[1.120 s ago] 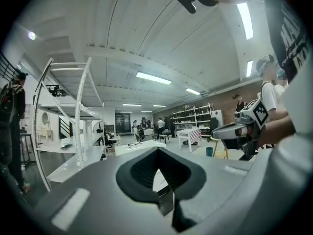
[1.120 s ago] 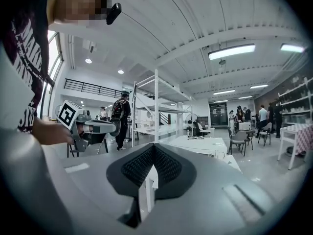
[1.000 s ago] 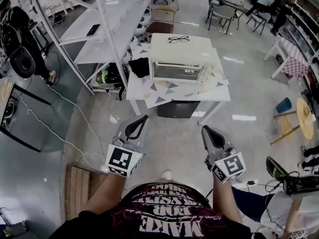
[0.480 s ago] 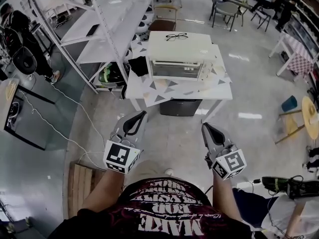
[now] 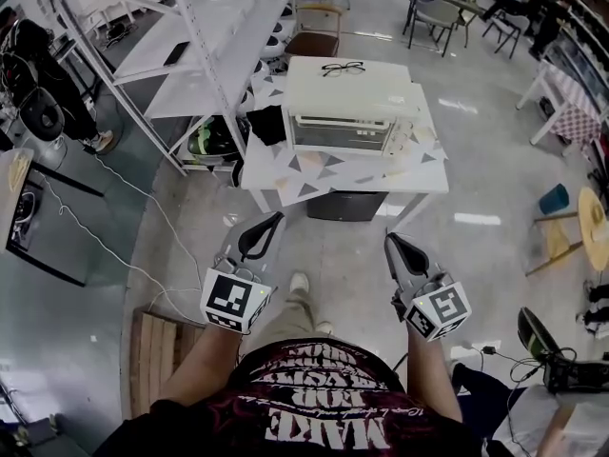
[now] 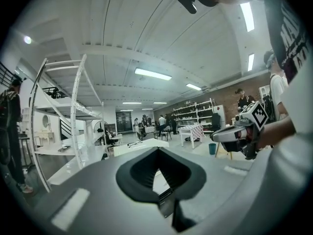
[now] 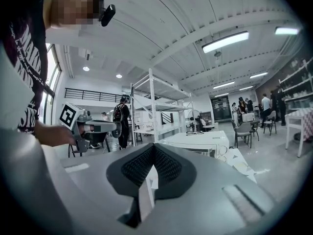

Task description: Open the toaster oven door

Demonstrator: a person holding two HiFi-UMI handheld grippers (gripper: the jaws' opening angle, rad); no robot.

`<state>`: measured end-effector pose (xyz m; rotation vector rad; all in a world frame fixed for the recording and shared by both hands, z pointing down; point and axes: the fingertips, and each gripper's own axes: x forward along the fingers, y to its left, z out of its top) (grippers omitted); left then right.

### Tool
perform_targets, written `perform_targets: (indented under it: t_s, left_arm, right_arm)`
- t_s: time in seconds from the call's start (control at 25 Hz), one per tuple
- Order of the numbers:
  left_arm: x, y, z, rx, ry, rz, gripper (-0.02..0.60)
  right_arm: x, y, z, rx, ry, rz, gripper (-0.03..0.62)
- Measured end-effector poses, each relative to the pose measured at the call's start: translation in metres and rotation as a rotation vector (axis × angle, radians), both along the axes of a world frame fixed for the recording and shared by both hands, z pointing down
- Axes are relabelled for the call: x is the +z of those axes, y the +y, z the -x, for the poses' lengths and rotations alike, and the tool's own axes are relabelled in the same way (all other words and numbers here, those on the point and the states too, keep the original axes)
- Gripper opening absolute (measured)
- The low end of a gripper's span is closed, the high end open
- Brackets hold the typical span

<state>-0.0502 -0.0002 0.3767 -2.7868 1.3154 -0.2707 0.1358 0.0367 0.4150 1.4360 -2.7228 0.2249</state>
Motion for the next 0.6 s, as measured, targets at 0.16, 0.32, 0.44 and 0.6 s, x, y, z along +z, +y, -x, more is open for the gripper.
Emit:
perform_targets:
  t_s: [0.16, 0.32, 0.44, 0.6]
  left_arm:
    - [0.004, -0.016, -0.002, 0.017, 0.008, 0.015, 0.006]
    - [0.002, -0.037, -0.008, 0.049, 0.012, 0.011, 0.006]
    - [0.004, -0.047, -0.013, 0.068, 0.010, 0.015, 0.006]
    - [0.008, -0.061, -0.013, 0.082, -0.007, 0.034, 0.006]
  right_arm:
    - [-0.002, -0.013, -0.001, 0.012, 0.001, -0.003, 0.026]
    - [-0.001, -0.026, 0.001, 0.022, 0.011, 0.002, 0.026]
    - [-0.002, -0.035, -0.001, 0.033, 0.009, 0.002, 0.026]
    - [-0.004, -0.051, -0.002, 0.047, 0.008, -0.002, 0.027]
